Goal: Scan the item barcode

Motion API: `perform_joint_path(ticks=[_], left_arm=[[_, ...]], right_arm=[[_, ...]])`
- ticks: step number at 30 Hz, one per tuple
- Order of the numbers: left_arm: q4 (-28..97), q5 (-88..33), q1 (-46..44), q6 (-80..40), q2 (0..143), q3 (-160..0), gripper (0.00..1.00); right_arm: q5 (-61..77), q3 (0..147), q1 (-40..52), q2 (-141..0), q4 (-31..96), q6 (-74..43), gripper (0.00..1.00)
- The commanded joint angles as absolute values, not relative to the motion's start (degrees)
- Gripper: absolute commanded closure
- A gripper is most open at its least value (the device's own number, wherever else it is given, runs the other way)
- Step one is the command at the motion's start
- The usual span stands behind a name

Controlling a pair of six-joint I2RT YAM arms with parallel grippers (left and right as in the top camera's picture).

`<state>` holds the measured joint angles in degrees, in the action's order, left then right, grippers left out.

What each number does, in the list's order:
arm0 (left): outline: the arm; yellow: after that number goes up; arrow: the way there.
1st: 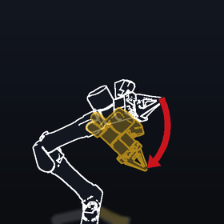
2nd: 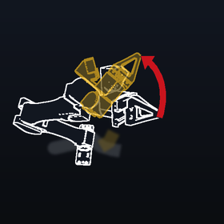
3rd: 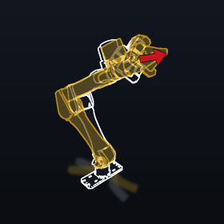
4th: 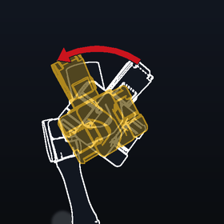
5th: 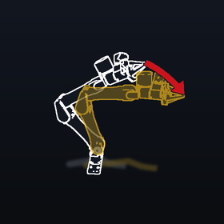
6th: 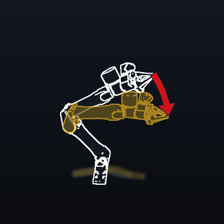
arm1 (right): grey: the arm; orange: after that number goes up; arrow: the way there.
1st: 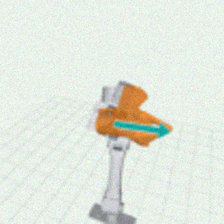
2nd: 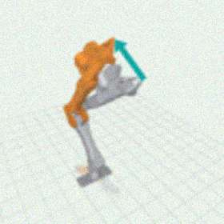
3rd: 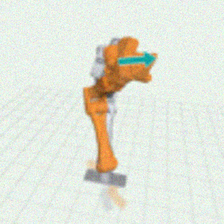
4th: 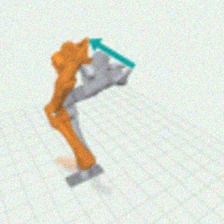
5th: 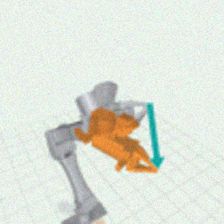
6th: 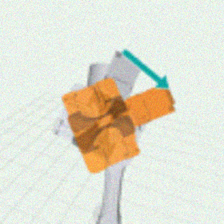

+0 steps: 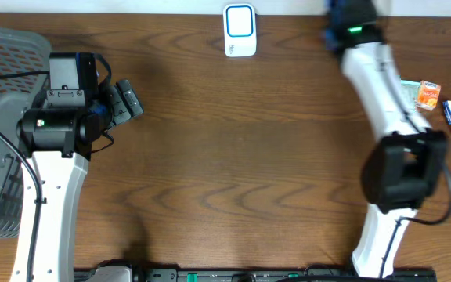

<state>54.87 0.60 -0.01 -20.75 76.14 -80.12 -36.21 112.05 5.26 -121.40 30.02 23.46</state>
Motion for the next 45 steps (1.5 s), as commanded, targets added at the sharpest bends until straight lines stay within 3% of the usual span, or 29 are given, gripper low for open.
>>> perform_joint_path(ticks=[1,4,6,8,9,22,30,45], left_arm=[[54.85,1.56,0.25,-20.38,76.29,-80.09,0.02],[54.85,1.56,0.25,-20.38,76.29,-80.09,0.02],[54.85,1.56,0.25,-20.38,76.29,-80.09,0.02],[54.85,1.56,0.25,-20.36,76.29,-80.09,0.02],[54.85,1.56,0.25,-20.38,76.29,-80.09,0.02],[54.85,1.56,0.25,-20.38,76.29,-80.09,0.02],[54.85,1.56,0.25,-20.38,76.29,-80.09,0.02],[54.85,1.56,0.25,-20.38,76.29,-80.09,0.02]], right_arm=[[-34.37,111.61,-0.19,-122.78,36.93,12.34,0.44],[-31.57,111.61,-5.02,-122.91,42.68,6.17,0.43],[-27.94,111.61,-8.6,-122.89,46.09,2.85,0.27],[-24.53,111.61,-10.48,-122.91,48.05,2.57,0.03],[-23.16,111.61,-11.22,-122.91,48.95,2.55,0.01],[-16.51,111.63,-9.67,-114.85,63.18,-3.16,0.01],[-2.17,111.63,-4.6,-100.31,70.37,-3.18,0.01],[1.87,93.58,8.71,-66.22,78.32,-4.89,0.01]])
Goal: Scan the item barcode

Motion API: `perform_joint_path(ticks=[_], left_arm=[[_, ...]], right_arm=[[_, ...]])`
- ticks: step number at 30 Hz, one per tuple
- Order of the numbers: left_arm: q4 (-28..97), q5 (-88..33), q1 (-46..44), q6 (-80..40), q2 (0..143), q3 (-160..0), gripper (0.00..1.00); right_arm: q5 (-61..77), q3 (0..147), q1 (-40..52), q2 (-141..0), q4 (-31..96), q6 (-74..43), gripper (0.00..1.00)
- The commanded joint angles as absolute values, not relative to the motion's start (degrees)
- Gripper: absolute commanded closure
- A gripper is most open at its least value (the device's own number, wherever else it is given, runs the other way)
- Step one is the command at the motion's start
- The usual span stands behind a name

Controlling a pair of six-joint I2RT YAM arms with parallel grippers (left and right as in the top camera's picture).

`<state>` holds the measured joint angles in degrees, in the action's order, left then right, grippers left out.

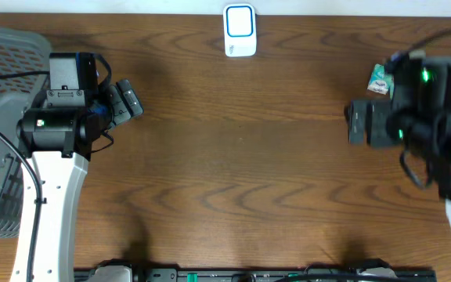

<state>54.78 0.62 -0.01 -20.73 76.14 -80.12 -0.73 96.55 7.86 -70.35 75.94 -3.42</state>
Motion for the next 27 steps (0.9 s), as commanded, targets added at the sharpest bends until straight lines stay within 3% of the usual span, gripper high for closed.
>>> perform_joint_path(ticks=[1,15,27], left_arm=[[54.85,1.56,0.25,-20.38,76.29,-80.09,0.02],[54.85,1.56,0.25,-20.38,76.29,-80.09,0.02],[54.85,1.56,0.25,-20.38,76.29,-80.09,0.02]], right_arm=[[1.87,93.38,8.71,-65.06,79.81,-4.89,0.01],[0.97,93.36,8.67,-60.1,91.57,-4.43,0.01],[-0.49,86.56,8.19,-57.3,84.29,-4.21,0.01]])
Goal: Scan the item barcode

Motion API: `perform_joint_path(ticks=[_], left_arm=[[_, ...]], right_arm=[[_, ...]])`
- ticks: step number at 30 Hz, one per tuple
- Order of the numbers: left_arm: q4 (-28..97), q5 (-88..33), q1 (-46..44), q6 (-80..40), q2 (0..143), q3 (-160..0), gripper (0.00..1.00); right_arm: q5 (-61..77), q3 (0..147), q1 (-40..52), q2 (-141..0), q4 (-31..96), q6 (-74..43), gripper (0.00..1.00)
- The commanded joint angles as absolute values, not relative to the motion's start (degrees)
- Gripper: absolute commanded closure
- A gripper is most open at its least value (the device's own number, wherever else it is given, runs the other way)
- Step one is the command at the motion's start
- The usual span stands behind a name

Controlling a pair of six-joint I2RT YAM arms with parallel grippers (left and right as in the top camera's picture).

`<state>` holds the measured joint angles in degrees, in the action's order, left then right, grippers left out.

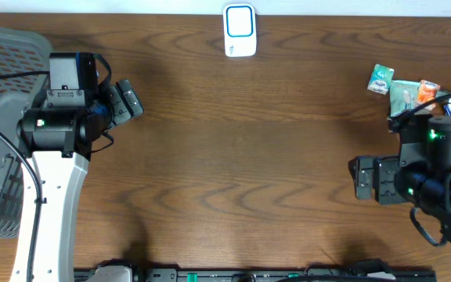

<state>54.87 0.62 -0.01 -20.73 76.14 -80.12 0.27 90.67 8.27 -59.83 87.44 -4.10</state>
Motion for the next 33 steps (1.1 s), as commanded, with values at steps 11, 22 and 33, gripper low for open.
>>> perform_joint_path(ticks=[11,22,33], left_arm=[[54.85,1.56,0.25,-20.38,76.29,-80.09,0.02],[54.85,1.56,0.25,-20.38,76.29,-80.09,0.02],[54.85,1.56,0.25,-20.36,76.29,-80.09,0.02]], right_arm=[[-1.43,54.22,8.19,-35.94,49.84,-4.23,0.01],[-3.05,25.45,8.19,-19.59,18.59,-4.25,0.01],[-2.79,6.09,8.19,-7.11,0.01,-4.25,0.01]])
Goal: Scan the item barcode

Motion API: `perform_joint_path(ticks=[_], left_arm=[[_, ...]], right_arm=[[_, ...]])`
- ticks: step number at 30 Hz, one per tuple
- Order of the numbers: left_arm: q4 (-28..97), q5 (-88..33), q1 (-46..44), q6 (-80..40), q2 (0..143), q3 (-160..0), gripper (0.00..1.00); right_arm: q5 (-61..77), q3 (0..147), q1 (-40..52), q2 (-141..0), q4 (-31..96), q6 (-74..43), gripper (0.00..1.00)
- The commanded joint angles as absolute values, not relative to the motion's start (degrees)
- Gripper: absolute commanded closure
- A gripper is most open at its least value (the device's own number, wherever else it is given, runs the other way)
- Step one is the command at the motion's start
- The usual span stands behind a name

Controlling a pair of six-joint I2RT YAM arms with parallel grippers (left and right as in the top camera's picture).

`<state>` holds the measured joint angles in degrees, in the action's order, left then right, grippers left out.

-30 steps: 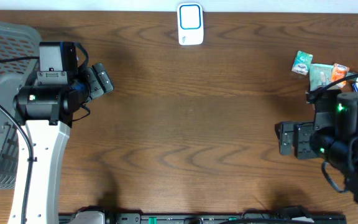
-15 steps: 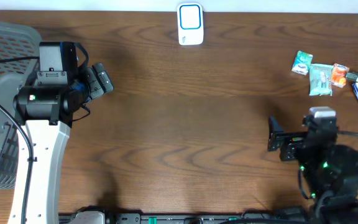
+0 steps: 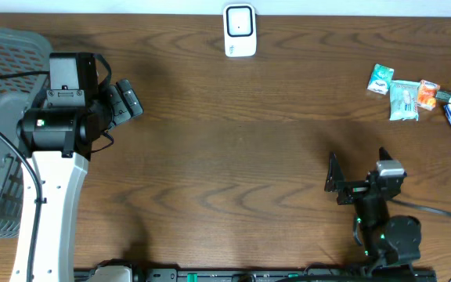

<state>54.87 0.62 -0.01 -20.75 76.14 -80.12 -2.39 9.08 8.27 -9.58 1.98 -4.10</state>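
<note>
The white barcode scanner (image 3: 239,30) stands at the far edge, centre, its screen dark. Several small packets lie at the far right: a green one (image 3: 381,79), a pale blue one (image 3: 403,100), an orange one (image 3: 427,94) and a blue-and-orange one cut by the frame edge. My right gripper (image 3: 358,166) is low near the front edge, well short of the packets, fingers spread and holding nothing. My left gripper (image 3: 129,99) hangs at the left, far from scanner and packets, fingers together and nothing in them.
A grey mesh basket fills the left edge beside the left arm. Bare wooden tabletop (image 3: 233,157) stretches between the two arms. A black rail runs along the front edge.
My right arm has drawn back from mid-right of the table to a folded pose at the front edge, and all the packets now show. The scanner's screen has gone from blue to dark. Left arm unchanged.
My right arm first reached to the far edge beside the packets. Then it hung over the packets, gripper pointing left, then nearer the front, and now it sits folded at the front edge holding nothing. The packets stay in their place. The left arm never moved.
</note>
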Motion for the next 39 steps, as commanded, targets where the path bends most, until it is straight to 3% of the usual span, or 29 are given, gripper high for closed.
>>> perform_joint_path(ticks=[1,6,21,39], left_arm=[[54.85,1.56,0.25,-20.36,76.29,-80.09,0.02],[54.85,1.56,0.25,-20.38,76.29,-80.09,0.02],[54.85,1.56,0.25,-20.36,76.29,-80.09,0.02],[54.85,1.56,0.25,-20.38,76.29,-80.09,0.02]], right_arm=[[-2.55,4.89,8.19,-6.26,-1.21,-4.25,0.01],[-1.3,0.54,8.19,-3.11,-5.61,-4.29,0.01],[2.07,0.32,1.26,-0.3,4.16,-8.32,0.01],[1.23,0.32,1.21,-0.49,4.32,-3.55,0.01]])
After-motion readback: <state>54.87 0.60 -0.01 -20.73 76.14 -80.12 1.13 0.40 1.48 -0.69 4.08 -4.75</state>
